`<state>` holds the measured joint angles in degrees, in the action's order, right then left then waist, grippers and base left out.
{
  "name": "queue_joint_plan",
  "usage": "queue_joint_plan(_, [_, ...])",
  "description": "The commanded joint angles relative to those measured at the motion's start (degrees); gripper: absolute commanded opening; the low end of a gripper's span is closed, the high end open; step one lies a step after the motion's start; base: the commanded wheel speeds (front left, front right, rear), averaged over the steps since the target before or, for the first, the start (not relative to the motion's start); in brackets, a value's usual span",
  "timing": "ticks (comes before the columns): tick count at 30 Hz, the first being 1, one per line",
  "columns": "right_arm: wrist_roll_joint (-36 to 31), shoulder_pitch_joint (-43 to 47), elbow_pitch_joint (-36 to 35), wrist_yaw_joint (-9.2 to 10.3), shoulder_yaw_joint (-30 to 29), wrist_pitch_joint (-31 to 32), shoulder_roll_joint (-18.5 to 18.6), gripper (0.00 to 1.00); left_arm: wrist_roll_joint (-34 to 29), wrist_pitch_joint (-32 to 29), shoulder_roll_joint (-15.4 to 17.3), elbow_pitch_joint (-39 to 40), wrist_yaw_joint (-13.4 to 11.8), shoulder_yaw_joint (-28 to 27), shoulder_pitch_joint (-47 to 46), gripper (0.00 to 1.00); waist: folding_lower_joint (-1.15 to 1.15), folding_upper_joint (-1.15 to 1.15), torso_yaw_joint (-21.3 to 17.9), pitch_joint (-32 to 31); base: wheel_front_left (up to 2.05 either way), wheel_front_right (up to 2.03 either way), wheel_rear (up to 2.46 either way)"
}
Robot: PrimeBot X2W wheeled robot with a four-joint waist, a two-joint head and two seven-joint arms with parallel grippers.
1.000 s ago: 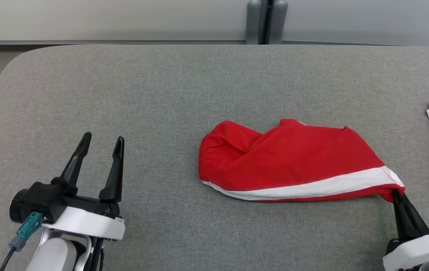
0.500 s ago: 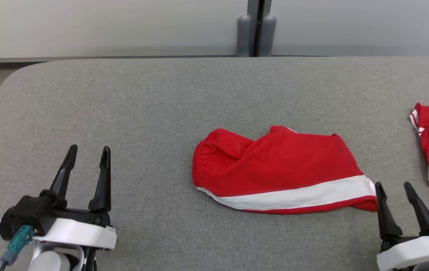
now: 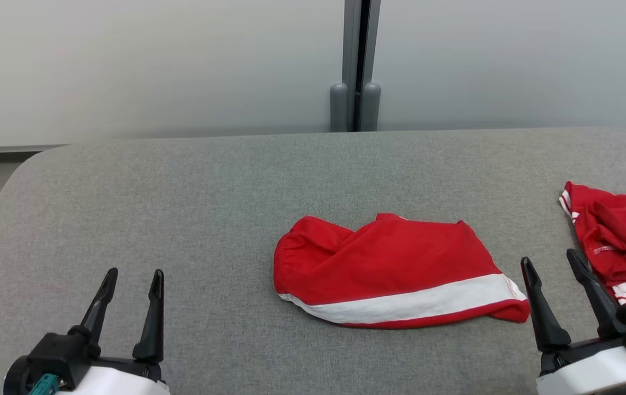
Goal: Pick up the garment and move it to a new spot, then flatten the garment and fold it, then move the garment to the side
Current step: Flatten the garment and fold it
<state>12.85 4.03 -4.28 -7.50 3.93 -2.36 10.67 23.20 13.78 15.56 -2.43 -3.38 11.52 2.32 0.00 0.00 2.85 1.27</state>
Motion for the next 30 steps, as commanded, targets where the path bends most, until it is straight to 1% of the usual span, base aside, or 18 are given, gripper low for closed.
queue_joint_plan(1, [-0.4, 1.1, -0.8, 0.02, 0.0, 0.6, 0.2, 1.00, -0.2, -0.3, 0.4, 0.5, -0.4, 0.1, 1.0, 1.00, 0.00, 0.00, -0.2, -1.1, 0.00, 0.00, 0.00])
queue_joint_plan(8, [0.6, 2.9, -2.0, 0.02, -0.1, 1.3, -0.6, 1.00, 0.0, -1.6, 0.7, 1.7, -0.9, 0.7, 3.0, 1.00, 0.00, 0.00, -0.5, -1.7, 0.00, 0.00, 0.00])
queue_joint_plan(14, [0.9, 2.9, -2.0, 0.02, -0.4, 1.2, -0.8, 1.00, 0.1, -2.2, 0.9, 2.5, -1.3, 1.0, 3.0, 1.00, 0.00, 0.00, -0.6, -1.7, 0.00, 0.00, 0.00])
queue_joint_plan(19, [1.1, 2.6, -1.7, 0.02, -0.3, 1.1, -1.0, 1.00, 0.0, -2.8, 1.0, 3.2, -1.2, 1.6, 2.9, 1.00, 0.00, 0.00, -0.6, -1.6, 0.00, 0.00, 0.00])
queue_joint_plan(23, [1.3, 2.0, -1.6, 0.02, -0.5, 0.9, -1.0, 1.00, -0.8, -5.0, 1.0, 4.0, 0.2, 4.1, 0.6, 1.00, 0.00, 0.00, -0.4, -0.6, 0.00, 0.00, 0.00])
queue_joint_plan(28, [1.2, 0.8, -1.7, 0.02, 0.4, 1.1, -1.1, 1.00, -1.5, -10.0, 0.2, 2.2, 4.7, 10.1, -4.8, 1.00, 0.00, 0.00, -0.6, 2.0, 0.00, 0.00, 0.00])
queue_joint_plan(30, [1.3, 0.0, -1.6, 0.02, 0.9, 1.0, -1.0, 1.00, -1.6, -11.8, -0.9, 0.4, 6.5, 12.6, -7.4, 1.00, 0.00, 0.00, -1.1, 3.3, 0.00, 0.00, 0.00])
